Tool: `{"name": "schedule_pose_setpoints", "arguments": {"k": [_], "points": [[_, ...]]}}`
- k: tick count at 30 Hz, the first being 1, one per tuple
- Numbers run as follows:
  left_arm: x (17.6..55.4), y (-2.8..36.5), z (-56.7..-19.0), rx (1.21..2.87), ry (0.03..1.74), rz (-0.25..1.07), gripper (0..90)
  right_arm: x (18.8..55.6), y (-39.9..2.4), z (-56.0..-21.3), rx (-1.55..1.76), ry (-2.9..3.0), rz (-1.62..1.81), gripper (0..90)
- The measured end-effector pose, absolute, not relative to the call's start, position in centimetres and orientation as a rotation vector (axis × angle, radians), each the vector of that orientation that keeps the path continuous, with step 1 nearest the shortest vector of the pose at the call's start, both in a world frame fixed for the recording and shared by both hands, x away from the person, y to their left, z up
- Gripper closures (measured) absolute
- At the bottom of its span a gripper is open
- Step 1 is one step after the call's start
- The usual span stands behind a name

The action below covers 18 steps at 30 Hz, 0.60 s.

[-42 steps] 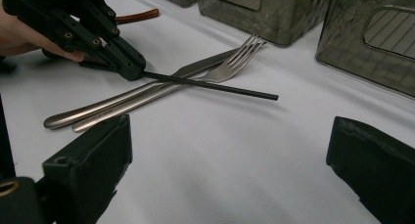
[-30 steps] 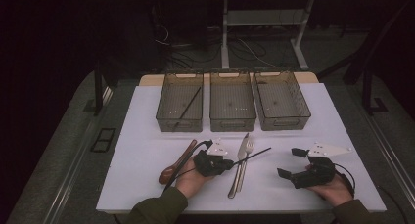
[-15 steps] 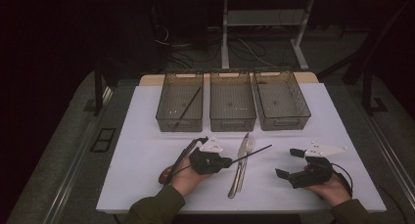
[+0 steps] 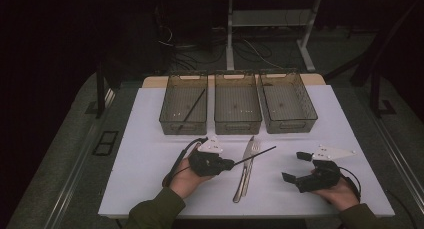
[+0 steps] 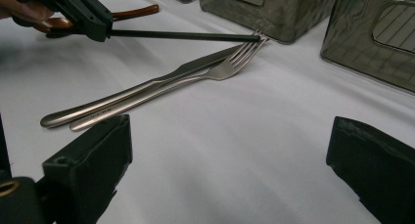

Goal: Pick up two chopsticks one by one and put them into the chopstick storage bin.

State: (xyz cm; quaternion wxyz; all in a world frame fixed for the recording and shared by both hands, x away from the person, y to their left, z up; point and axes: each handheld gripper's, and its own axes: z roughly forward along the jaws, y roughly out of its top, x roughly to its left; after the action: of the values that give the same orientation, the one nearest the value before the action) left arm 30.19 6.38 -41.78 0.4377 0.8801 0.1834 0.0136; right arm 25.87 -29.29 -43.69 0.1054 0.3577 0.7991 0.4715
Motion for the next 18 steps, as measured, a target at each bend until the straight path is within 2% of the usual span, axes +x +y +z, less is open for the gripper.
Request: {"name": "schedule_pose_setpoints", "arguments": {"k": [18], "points": [[31.6, 8.9, -39.7, 2.149, 0.502, 0.046, 84.9, 25.9, -29.3, -43.7, 1.050, 2.356, 1.390, 2.7]]}}
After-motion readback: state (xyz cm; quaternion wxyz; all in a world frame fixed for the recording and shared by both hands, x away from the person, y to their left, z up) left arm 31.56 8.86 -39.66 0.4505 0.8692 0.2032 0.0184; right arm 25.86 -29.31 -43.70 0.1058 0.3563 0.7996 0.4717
